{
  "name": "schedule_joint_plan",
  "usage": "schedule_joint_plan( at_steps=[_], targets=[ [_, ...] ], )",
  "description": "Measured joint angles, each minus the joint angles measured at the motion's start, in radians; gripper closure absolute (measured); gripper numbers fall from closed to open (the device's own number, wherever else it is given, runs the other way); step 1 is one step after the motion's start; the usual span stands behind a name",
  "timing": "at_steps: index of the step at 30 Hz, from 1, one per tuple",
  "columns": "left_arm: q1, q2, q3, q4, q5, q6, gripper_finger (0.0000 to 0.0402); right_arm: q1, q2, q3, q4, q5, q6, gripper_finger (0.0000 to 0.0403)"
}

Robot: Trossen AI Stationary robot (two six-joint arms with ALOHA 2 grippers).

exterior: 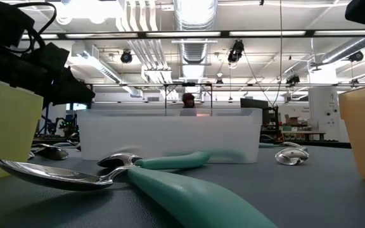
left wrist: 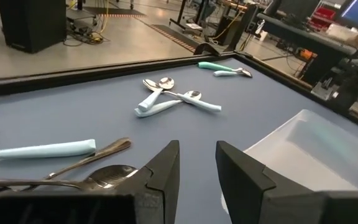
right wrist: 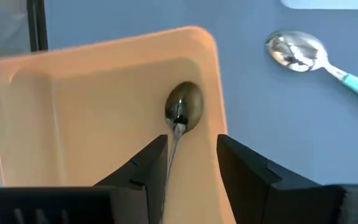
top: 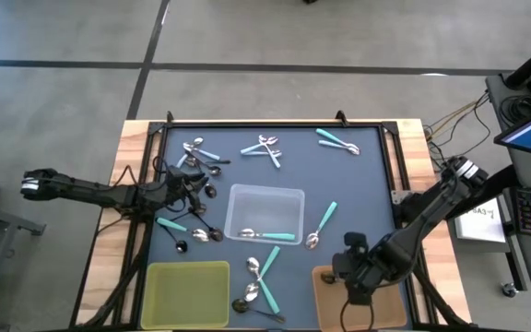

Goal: Sort silverware by color (type)
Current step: Put the black spoon into the orange bin

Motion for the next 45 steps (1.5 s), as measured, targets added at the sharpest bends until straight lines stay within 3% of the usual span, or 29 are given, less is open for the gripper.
schedule_joint_plan(
  at_steps=[4, 7, 15, 20, 25, 28, 31, 37, 40, 42, 45],
  targets=[
    [0.000, 0.000, 0.000, 0.004, 0.005, -0.023, 0.0314, 0.000, -0.004, 0.000, 0.000, 0.035, 0.070, 0.0275],
    [0.000, 0.001, 0.000, 0.048, 0.065, -0.024, 0.0314, 0.000, -0.004, 0.000, -0.001, 0.056, 0.070, 0.0273],
    [-0.001, 0.001, 0.001, 0.136, 0.183, -0.080, 0.0314, -0.031, 0.003, 0.000, -0.003, 0.278, 0.006, 0.0282],
    [0.000, 0.004, 0.011, 0.193, 0.240, -0.103, 0.0312, -0.092, -0.005, 0.000, -0.035, 0.309, 0.059, 0.0282],
    [0.000, 0.018, 0.056, 0.292, 0.161, 0.028, 0.0312, -0.166, -0.005, 0.000, -0.088, 0.304, 0.084, 0.0281],
    [0.002, 0.036, 0.110, 0.267, 0.099, 0.080, 0.0312, -0.210, -0.005, 0.000, -0.103, 0.303, 0.077, 0.0278],
    [0.003, 0.072, 0.199, 0.067, 0.098, 0.111, 0.0312, -0.253, -0.005, 0.000, -0.107, 0.299, 0.066, 0.0277],
    [0.003, 0.217, 0.490, -0.705, 0.112, -0.005, 0.0312, -0.324, -0.005, 0.000, -0.131, 0.253, 0.051, 0.0276],
    [0.000, 0.295, 0.594, -1.006, 0.145, -0.071, 0.0312, -0.345, -0.005, -0.001, -0.130, 0.240, 0.051, 0.0275],
    [-0.002, 0.325, 0.612, -1.091, 0.215, -0.068, 0.0312, -0.353, -0.005, -0.001, -0.129, 0.240, 0.051, 0.0276],
    [-0.003, 0.340, 0.583, -1.091, 0.420, -0.013, 0.0312, -0.354, -0.005, -0.003, -0.129, 0.240, 0.052, 0.0278]
  ],
)
